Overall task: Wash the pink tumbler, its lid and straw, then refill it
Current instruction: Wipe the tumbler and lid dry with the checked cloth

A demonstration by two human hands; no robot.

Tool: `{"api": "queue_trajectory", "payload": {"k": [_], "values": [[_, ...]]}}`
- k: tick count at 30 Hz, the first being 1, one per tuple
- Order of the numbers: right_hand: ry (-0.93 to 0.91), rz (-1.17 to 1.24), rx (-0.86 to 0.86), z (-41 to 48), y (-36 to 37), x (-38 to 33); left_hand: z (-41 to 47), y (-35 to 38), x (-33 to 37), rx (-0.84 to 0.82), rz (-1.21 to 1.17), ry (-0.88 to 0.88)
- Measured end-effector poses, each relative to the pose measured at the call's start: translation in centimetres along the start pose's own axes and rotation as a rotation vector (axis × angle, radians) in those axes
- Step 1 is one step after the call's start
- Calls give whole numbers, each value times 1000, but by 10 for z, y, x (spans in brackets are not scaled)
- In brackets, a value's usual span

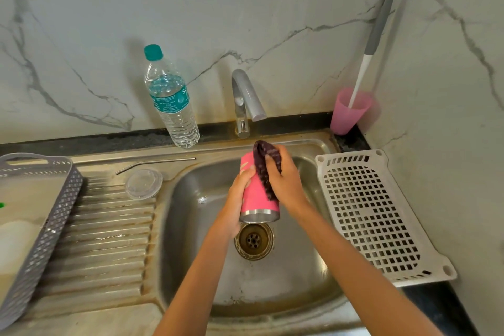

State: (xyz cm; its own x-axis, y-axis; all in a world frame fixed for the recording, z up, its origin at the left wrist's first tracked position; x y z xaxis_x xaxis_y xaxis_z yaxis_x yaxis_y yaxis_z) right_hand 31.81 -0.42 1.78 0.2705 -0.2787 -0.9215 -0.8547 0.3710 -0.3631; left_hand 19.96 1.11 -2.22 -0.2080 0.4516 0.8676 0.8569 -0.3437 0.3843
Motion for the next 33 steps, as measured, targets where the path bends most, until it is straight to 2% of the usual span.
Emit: {"api": "queue_trajectory", "payload": {"k": [3, 8, 12, 15, 19, 24, 27, 30, 33], "values": [[30, 19, 1, 1, 0, -1, 4, -3, 5, 27, 26, 31], [-128, -146, 105, -47, 10, 7, 13, -11, 11, 193, 107, 79], [-152, -127, 156, -33, 9, 1, 10, -9, 4, 150, 139, 99], [-96, -79, 140, -14, 6, -7, 5, -8, 7, 89, 66, 68], [20, 20, 94, -8, 3, -6, 3, -11, 13, 110, 61, 77], [-30, -173, 95, -48, 19, 7, 7, -13, 12, 272, 152, 99], [-63, -178, 182, -37, 15, 2, 9, -10, 5, 208, 226, 133], [-75, -158, 194, -17, 10, -8, 6, -8, 7, 157, 161, 124], [28, -95, 204, 0, 3, -11, 1, -6, 11, 136, 188, 140]]}}
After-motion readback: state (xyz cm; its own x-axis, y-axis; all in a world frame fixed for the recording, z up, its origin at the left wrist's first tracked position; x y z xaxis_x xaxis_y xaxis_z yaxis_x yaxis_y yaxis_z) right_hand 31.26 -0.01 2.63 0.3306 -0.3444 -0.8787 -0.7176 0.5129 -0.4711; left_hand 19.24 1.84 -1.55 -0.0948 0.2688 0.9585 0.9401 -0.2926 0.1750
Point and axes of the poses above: each hand's wrist, its own z-axis towards the middle knuckle, its own y-axis out of the palm, x = y × z, the point moved 3 cm from there along z, towards the middle knuckle, and after that the axes turned 10 degrees about y, right-handed, at the moved point
